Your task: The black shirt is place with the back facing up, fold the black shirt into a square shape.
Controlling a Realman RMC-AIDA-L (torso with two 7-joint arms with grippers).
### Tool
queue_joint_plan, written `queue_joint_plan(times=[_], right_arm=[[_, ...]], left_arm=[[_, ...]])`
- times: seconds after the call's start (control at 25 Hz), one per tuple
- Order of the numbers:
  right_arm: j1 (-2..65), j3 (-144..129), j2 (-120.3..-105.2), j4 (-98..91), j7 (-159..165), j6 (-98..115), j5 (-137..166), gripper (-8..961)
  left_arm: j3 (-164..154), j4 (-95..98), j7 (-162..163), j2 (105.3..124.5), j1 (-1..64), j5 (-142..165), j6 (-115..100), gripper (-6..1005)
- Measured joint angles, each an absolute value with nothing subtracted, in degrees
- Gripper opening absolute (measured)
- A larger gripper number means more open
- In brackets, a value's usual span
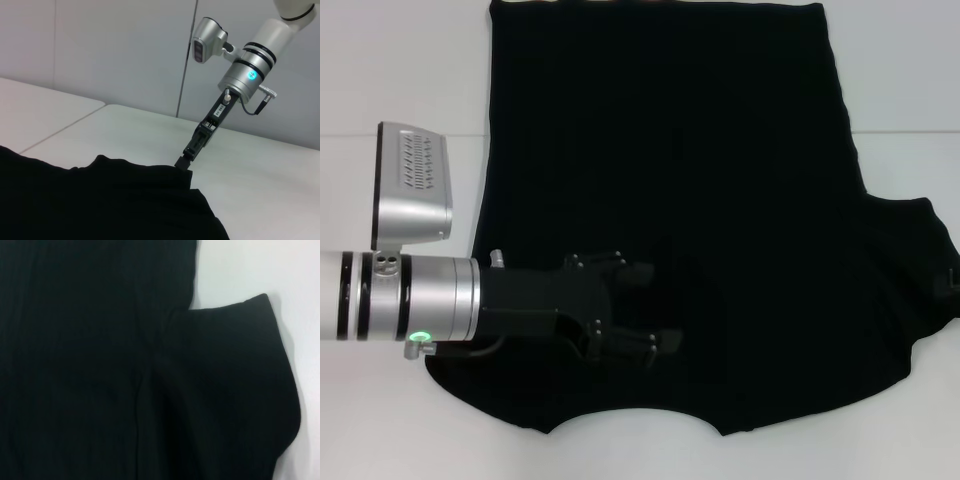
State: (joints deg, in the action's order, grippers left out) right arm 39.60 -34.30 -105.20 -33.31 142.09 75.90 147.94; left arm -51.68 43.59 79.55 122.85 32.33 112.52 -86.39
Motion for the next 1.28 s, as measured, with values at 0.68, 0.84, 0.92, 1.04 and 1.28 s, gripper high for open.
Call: queue_joint_plan(times=[0.68, 0.84, 0.92, 1.04, 1.28], right_arm=[[39.7, -34.0, -108.09, -33.4, 141.2, 71.4, 147.7, 491], [39.3, -33.1, -108.19, -33.6, 140.5, 71.3, 147.6, 403], [39.0, -31.8, -108.28, -33.7, 139.4, 71.1, 147.5, 307], [38.4, -29.4, -108.34, -33.8, 136.9, 70.8, 146.7, 164], [36.9, -27.4, -107.93, -34.0, 132.2, 69.9, 142.7, 11]], left_arm=[[-51.5, 43.6, 79.8, 122.77, 33.2, 112.4, -84.9, 944], [-51.4, 43.6, 79.9, 122.79, 33.4, 112.4, -84.9, 943], [-51.4, 43.6, 80.1, 122.83, 33.5, 112.4, -84.9, 943], [-51.4, 43.6, 80.6, 122.94, 33.5, 112.4, -84.9, 943], [-51.4, 43.6, 81.1, 123.04, 33.2, 112.1, -85.3, 942]])
